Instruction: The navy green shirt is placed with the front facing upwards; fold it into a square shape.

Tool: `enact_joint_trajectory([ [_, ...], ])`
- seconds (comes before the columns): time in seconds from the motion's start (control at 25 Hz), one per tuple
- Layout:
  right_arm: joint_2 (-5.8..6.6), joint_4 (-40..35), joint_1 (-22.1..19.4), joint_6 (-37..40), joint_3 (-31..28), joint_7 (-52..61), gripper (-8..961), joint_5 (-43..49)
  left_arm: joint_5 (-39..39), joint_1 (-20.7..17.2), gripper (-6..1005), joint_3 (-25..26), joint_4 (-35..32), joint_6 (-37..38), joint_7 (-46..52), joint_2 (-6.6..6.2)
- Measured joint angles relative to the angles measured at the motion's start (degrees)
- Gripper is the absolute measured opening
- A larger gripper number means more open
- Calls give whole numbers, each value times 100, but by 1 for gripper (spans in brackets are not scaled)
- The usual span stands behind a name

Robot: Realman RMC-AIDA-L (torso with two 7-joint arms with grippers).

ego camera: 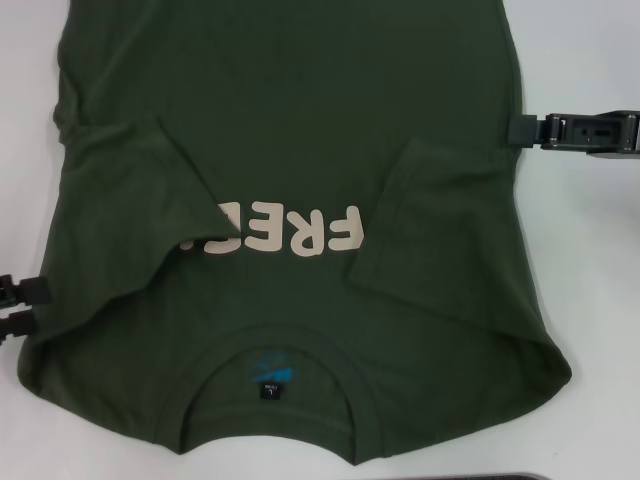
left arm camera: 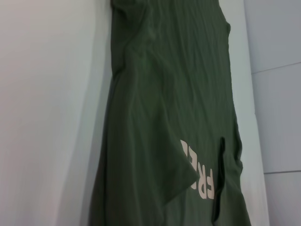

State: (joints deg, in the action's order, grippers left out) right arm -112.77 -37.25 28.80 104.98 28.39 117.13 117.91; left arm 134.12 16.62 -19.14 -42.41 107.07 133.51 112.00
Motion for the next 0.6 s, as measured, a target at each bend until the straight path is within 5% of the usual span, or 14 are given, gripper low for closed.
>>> enact_joint_trajectory([
  [0.6,-15,19,-37,-14,0,3,789,-6,366,-10,770,-29,268,-388,28,-7],
])
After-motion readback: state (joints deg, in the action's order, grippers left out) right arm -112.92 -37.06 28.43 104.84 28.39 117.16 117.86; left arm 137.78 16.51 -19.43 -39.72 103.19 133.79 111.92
